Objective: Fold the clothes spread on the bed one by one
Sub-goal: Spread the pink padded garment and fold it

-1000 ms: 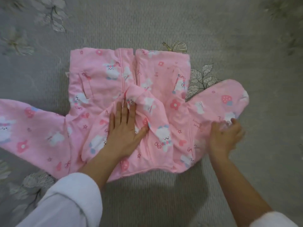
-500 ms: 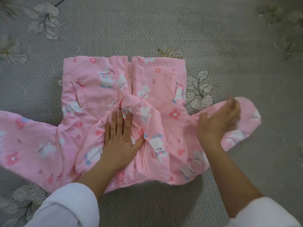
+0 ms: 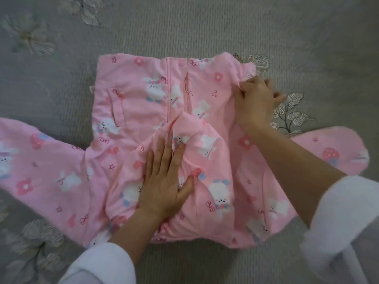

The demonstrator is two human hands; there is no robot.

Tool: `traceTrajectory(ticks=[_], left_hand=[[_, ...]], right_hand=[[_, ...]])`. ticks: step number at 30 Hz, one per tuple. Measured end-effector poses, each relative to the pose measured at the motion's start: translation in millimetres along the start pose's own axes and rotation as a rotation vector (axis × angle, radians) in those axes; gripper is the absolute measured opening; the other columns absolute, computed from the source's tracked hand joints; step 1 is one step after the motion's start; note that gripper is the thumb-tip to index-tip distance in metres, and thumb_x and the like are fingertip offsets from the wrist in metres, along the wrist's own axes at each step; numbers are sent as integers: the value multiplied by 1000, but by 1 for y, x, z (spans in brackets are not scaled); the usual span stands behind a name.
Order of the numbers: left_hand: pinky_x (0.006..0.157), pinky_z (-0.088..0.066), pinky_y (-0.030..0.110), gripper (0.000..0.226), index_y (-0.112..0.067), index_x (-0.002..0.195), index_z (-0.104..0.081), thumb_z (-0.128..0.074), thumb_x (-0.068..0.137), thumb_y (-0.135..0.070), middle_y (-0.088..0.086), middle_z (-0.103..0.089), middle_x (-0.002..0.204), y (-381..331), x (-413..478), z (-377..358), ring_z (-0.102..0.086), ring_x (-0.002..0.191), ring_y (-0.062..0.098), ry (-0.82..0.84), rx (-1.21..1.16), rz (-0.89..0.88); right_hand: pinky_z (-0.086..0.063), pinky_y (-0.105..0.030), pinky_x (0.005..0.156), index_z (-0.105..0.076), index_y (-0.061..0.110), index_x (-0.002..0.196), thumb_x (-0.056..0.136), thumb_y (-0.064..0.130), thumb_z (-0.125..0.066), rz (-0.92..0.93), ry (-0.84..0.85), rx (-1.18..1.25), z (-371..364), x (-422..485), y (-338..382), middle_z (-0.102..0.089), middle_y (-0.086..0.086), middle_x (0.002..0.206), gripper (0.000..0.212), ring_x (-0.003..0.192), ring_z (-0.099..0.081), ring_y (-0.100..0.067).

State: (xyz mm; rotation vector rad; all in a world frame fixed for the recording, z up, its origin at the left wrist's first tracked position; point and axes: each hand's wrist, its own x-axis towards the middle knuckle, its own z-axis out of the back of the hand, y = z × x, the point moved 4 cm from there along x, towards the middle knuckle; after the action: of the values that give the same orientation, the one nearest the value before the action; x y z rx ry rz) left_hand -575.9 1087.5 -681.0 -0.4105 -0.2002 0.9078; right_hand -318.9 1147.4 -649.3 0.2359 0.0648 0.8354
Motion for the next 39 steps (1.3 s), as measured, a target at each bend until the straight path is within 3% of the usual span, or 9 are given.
traceTrajectory(ticks=[5, 9, 13, 17, 23, 29, 32, 34, 39], left_hand=[[120, -1, 41, 80, -26, 154, -3, -39, 89, -57, 1, -5, 161, 2, 2, -6, -2, 148, 21, 17, 63, 14], [119, 2, 41, 79, -25, 153, 0, -29, 90, -63, 5, -3, 161, 1, 5, -10, 0, 148, 23, 84, 126, 39], [119, 3, 44, 81, -22, 153, 3, -27, 90, -64, 8, -3, 161, -1, 6, -10, 3, 148, 25, 125, 171, 49], [117, 3, 45, 85, -19, 151, 9, -29, 89, -62, 13, -5, 160, -4, 6, -10, 5, 148, 26, 149, 191, 46], [116, -7, 54, 86, -13, 151, 2, -29, 87, -61, 19, -10, 158, -6, 7, -10, -4, 147, 33, 175, 184, 31], [117, -1, 51, 85, -14, 150, 5, -27, 88, -63, 18, -6, 159, -5, 6, -9, 2, 147, 31, 184, 179, 39], [117, 8, 45, 85, -17, 149, 12, -22, 88, -65, 15, 1, 160, -3, 7, -9, 14, 146, 24, 205, 192, 49], [118, 5, 47, 84, -15, 151, 5, -23, 88, -64, 14, 1, 159, -4, 7, -8, 12, 146, 24, 197, 194, 48], [118, 5, 47, 84, -18, 150, 10, -21, 88, -65, 8, 13, 158, -4, 8, -6, 16, 145, 22, 212, 180, 49]], right_hand=[[-19, -53, 107, -24, 27, 148, 100, 35, -33, 106, 232, -90, -16, -16, 1, -24, -2, 154, 50, 141, -18, -24], [-16, -46, 107, -40, 26, 143, 94, 34, -47, -32, 27, 233, 24, -57, -30, -31, -2, 153, 50, 140, -23, -22], [-28, -39, 98, -44, 8, 135, 83, 33, -56, -768, -323, 443, 61, -142, -120, -41, -16, 138, 59, 129, -35, -32], [-48, -45, 94, -49, -1, 125, 82, 26, -70, -1421, -190, 780, 36, -197, -163, -54, -19, 127, 55, 112, -56, -31], [-50, -25, 66, -62, 10, 97, 76, 3, -66, -994, -439, 971, 73, -168, -140, -66, -1, 89, 22, 74, -61, -8], [-37, -22, 59, -66, 9, 88, 84, 15, -60, -269, -255, 835, 93, -124, -45, -48, 9, 65, 9, 62, -42, -2], [-34, -34, 90, -67, 27, 118, 90, 34, -55, -47, 40, 538, 61, -107, 4, -59, 2, 104, 31, 104, -48, -18], [-11, -41, 109, -49, 41, 136, 96, 47, -44, 7, 357, 333, 27, -105, 16, -33, 3, 151, 40, 141, -18, -18], [3, -45, 114, -26, 43, 147, 95, 60, -31, 85, 554, 382, 3, -105, 18, -13, 4, 161, 55, 148, 0, -14]])
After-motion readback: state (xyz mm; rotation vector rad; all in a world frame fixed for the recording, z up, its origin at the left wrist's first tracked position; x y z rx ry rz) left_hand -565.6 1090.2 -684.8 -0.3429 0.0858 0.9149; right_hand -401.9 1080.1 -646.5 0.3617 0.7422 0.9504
